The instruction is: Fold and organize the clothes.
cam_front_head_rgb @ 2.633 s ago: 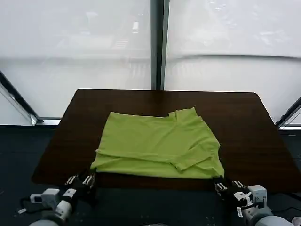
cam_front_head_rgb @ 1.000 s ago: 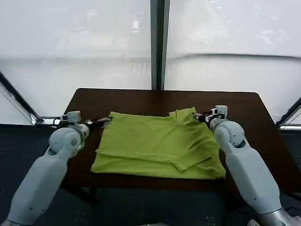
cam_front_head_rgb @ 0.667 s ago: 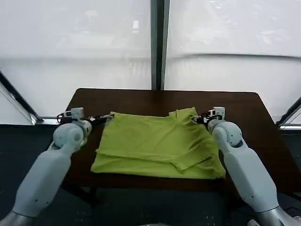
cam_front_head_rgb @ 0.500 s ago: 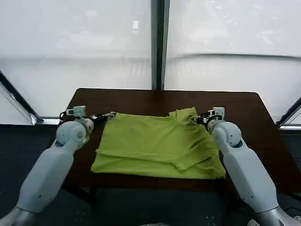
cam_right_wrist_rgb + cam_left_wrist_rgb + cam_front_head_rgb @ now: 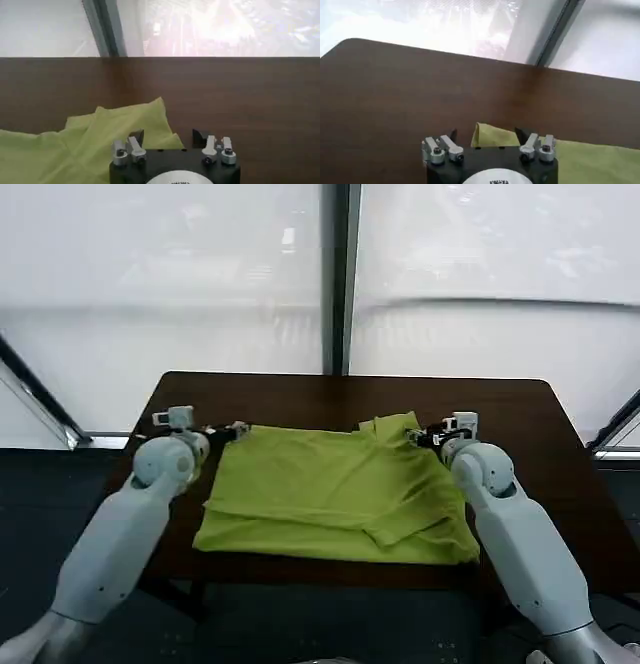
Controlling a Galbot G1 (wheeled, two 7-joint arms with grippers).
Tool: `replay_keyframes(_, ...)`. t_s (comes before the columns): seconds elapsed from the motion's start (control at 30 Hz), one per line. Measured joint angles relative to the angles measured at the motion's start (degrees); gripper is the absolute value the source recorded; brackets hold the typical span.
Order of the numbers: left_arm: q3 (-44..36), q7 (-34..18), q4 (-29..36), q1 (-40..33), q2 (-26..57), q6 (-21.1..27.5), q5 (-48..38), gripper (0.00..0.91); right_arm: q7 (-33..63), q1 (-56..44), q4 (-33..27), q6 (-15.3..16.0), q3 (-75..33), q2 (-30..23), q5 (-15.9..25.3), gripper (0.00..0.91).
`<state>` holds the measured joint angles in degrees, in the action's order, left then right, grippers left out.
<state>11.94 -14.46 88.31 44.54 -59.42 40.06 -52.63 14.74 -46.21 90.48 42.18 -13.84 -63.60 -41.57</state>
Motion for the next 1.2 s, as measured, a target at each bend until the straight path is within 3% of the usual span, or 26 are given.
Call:
replay_keyframes(0.13,-0.6,0.3,-1.0,-0.8,-0.3,-0.4,0.5,0.146,-0.1,0.0,0.0,0.0,0.1,0.0,0.0,0.244)
replay_keyframes(0.17,-0.7,0.4,-1.2,-0.9,-0.4,-0.4,0.6,0.137,-0.1,0.0,0.0,0.0,0.1,0.0,0.0,0.117)
replay_keyframes(0.3,-0.9,0.8,-1.7,-1.1,-0.5,-0.6,1.1,0.098,-0.2,0.0,0.1,0.0,0.0,0.1,0.0,0.049)
replay_keyframes(0.5,-0.9,1.1,-1.7,-1.0,-0.5,-0.7,1.2,0.078,-0.2,-0.1,0.2,0.0,-0.4,0.1,0.0,0.000)
replay_keyframes(1.03,0.9,1.6,1.0,0.9,0.1,-1.9,0.7,0.078,-2.1,-2.6,2.9,0.0,-2.8,0.4,-0.3,0.000)
replay_keyframes(1.2,2.6,1.6,3.3,2.8,1.0,-1.9,0.1,0.078,-4.0,-3.7,4.2,-5.3,-4.0,0.5,-0.1,0.000)
